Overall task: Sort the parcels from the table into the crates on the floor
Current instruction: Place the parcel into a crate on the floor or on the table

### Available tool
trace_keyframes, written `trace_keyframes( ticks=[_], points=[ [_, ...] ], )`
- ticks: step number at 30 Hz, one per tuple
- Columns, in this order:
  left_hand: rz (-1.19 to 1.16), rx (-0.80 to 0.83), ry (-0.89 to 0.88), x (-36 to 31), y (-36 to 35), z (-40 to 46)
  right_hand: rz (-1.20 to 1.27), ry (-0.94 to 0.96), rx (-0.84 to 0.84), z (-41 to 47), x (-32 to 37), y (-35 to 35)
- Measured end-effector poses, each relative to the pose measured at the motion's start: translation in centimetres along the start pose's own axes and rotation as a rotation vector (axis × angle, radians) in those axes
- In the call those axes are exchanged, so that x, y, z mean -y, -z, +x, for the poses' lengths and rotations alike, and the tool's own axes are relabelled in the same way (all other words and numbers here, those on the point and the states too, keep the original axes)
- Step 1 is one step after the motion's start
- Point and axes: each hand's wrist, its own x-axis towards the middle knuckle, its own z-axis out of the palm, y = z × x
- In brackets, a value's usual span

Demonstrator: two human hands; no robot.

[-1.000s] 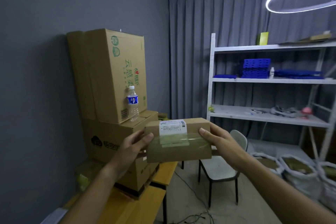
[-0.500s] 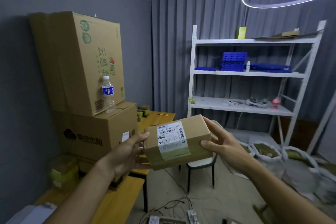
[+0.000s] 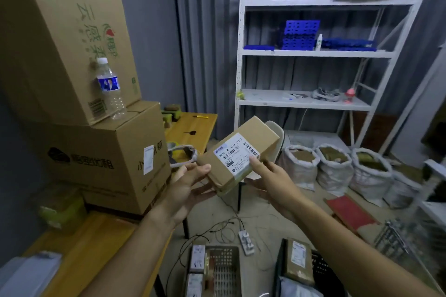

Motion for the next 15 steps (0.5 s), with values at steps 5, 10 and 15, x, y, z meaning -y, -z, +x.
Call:
trace_keyframes(
  ticks=[5, 10, 15],
  points=[
    [0.034, 0.015, 0.099, 2.8, 3.0, 3.8, 0.026, -0.080, -0.007, 4.2, -2.3, -2.0],
    [0.172, 0.071, 0.234, 5.0, 7.1, 7.1, 0.051, -0.206, 0.004, 8.2, -5.2, -2.7],
    [0.185, 0.087, 0.261, 6.8, 9.1, 10.8, 0.030, -0.308, 0.030, 10.4, -8.4, -3.6]
  ],
)
